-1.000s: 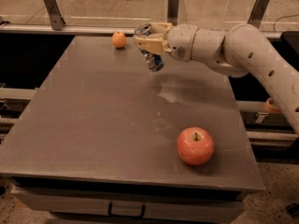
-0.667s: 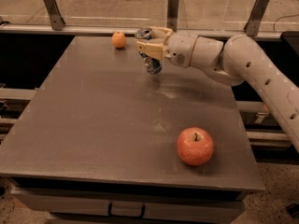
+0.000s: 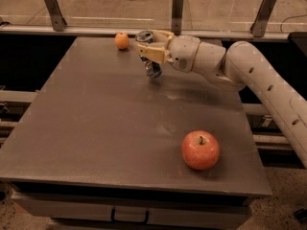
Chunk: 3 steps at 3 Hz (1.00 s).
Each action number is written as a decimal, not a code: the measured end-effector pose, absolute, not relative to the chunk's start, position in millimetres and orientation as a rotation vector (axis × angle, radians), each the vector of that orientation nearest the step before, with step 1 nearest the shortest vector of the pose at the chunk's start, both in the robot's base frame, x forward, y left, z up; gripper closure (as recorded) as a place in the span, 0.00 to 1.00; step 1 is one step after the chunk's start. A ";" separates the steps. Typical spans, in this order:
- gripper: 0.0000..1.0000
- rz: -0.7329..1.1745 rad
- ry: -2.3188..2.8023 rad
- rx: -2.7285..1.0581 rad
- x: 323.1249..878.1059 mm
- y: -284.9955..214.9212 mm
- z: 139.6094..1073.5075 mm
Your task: Place redbull can upright
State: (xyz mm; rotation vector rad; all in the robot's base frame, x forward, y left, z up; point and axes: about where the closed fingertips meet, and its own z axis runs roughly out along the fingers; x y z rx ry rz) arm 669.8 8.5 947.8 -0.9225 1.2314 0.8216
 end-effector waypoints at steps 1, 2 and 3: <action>1.00 0.865 1.200 -0.910 661.9 4.6 946.5; 0.82 0.875 1.200 -0.920 656.2 -3.0 946.3; 0.59 0.887 1.212 -0.920 651.8 -10.0 938.9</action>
Offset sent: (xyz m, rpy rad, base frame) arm -0.0192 -0.0282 -0.0038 0.0318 0.0094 0.0454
